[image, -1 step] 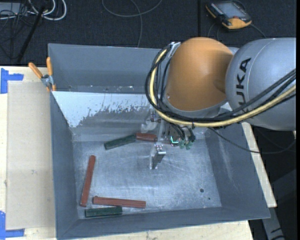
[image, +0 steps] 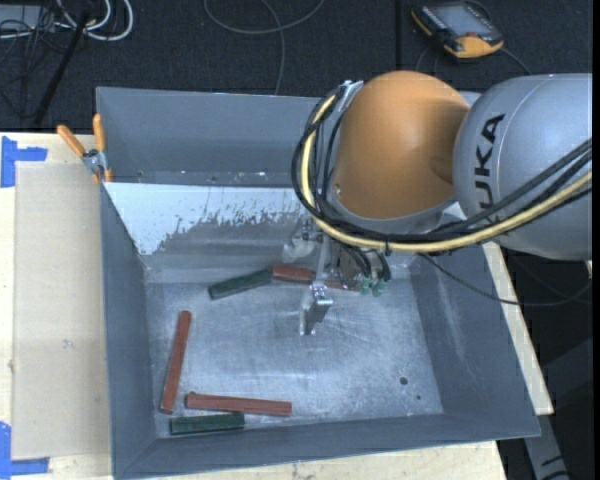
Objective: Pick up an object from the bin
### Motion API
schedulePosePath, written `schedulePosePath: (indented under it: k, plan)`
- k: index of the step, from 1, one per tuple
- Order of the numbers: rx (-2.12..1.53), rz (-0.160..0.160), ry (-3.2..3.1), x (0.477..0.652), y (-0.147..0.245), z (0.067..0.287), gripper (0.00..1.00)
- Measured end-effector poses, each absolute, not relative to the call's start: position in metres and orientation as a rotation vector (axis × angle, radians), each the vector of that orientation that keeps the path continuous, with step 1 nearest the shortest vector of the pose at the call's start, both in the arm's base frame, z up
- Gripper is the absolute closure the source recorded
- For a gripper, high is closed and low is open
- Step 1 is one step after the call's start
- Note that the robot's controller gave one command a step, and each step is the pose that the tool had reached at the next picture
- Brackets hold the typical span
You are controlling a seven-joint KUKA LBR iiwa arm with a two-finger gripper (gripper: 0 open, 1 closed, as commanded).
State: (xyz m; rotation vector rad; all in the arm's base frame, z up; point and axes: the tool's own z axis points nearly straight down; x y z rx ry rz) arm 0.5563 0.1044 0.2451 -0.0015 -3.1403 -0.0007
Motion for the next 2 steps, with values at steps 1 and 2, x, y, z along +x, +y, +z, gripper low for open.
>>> schedulePosePath:
  k: [1,2]
  plan:
    - [0.084,-0.001,-3.143,0.529,0.123,0.182,0.00]
    - [-0.077,0.002,-3.136,0.491,0.171,0.158,0.00]
